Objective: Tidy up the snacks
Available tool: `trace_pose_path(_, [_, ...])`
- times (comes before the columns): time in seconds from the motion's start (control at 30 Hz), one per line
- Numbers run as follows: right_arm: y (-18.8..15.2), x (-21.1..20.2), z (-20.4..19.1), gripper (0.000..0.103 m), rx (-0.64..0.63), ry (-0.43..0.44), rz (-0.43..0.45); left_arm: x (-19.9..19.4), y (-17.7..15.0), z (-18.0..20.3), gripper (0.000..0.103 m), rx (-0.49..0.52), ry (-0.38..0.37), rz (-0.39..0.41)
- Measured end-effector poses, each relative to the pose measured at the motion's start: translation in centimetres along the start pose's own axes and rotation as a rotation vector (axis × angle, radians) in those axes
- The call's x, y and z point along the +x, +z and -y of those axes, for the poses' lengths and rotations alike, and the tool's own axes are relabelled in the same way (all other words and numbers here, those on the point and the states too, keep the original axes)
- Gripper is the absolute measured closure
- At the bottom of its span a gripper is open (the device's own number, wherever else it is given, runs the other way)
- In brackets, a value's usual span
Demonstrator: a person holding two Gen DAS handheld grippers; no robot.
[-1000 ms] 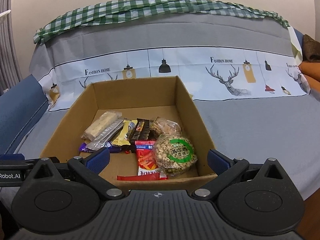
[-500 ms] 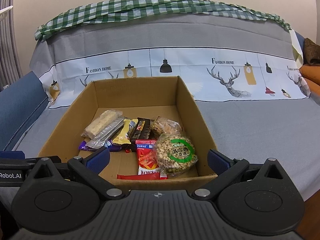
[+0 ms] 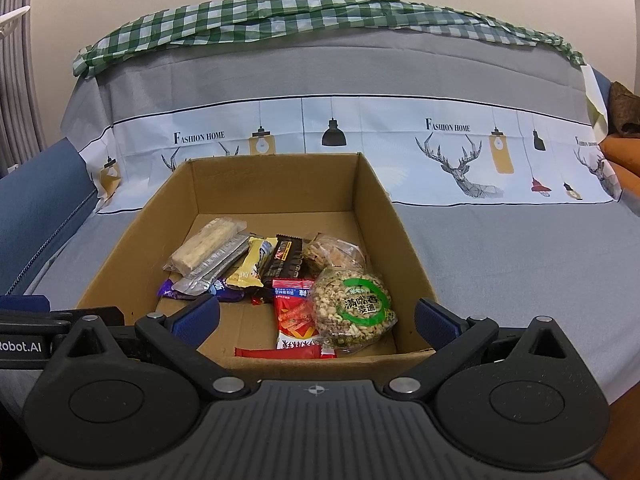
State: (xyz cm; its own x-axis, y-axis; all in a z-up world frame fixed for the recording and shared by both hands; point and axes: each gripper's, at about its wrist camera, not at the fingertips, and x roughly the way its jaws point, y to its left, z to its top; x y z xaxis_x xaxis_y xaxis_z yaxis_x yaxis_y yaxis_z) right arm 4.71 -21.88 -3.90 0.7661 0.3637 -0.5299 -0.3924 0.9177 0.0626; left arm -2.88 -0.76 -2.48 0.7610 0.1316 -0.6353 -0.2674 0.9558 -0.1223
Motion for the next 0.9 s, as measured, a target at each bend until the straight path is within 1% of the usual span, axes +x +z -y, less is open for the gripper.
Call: trace_pose_path(0.9, [-0.05, 0.04, -0.12, 0.001, -0.005, -0.002, 0.001, -0.06, -0.13, 0.21, 0.000, 0.006, -0.006, 0.007])
